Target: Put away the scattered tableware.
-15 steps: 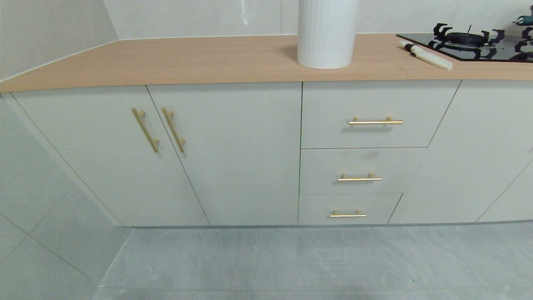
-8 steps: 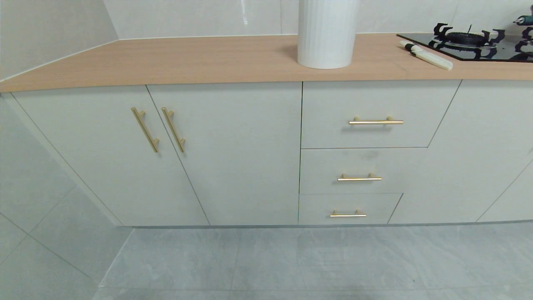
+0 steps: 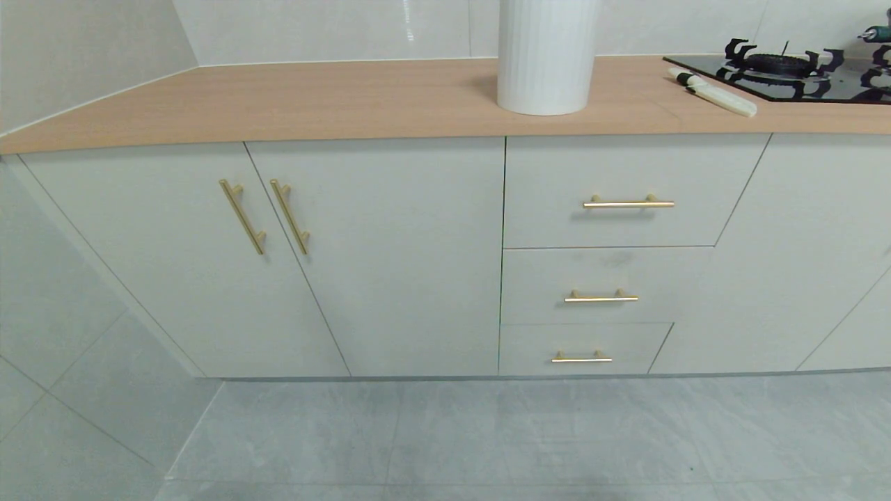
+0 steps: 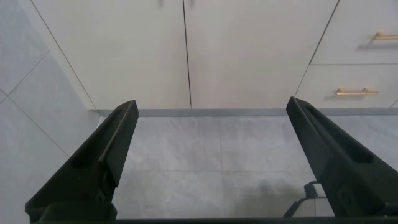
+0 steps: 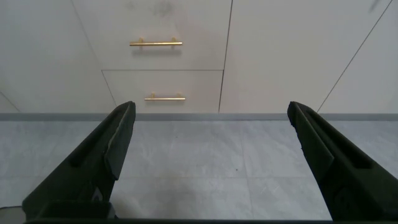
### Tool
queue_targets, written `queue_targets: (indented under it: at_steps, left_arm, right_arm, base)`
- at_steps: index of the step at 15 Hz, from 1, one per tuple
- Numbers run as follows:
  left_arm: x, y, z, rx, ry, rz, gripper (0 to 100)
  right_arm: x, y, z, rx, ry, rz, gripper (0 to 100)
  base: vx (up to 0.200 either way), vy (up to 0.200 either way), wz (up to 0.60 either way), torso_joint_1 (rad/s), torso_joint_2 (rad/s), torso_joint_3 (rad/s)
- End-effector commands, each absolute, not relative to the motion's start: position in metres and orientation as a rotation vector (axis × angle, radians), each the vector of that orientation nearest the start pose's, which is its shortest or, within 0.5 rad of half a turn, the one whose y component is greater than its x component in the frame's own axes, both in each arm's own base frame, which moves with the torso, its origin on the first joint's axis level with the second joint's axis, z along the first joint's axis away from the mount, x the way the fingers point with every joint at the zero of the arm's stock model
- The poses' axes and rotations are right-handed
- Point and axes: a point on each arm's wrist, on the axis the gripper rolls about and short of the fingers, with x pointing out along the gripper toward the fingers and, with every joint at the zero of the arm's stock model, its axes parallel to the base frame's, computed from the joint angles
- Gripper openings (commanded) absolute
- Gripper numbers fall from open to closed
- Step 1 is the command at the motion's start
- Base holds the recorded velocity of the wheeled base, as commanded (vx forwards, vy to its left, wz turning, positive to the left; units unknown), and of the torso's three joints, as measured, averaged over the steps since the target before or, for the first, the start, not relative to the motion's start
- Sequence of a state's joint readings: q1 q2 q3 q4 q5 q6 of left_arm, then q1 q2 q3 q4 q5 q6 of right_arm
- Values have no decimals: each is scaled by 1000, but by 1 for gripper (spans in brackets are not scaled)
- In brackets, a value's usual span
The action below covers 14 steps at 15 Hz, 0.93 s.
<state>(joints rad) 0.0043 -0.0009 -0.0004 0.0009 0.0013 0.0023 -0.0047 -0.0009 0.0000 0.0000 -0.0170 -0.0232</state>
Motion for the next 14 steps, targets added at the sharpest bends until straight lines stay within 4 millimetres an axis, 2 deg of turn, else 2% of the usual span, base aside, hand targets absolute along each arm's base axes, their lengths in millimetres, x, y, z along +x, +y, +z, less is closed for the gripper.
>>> queue_targets:
  at_steps: [1, 14]
  left_arm:
    - [-23, 0, 76, 3, 0, 6, 100]
    - [-23, 0, 76, 2, 0, 6, 100]
  right_arm:
    - [-23, 0, 76, -23, 2, -21, 100]
    - [-23, 0, 76, -21, 2, -21, 100]
  base:
    - [200, 0, 0, 2, -2, -2]
    - [200, 0, 0, 4, 2, 2]
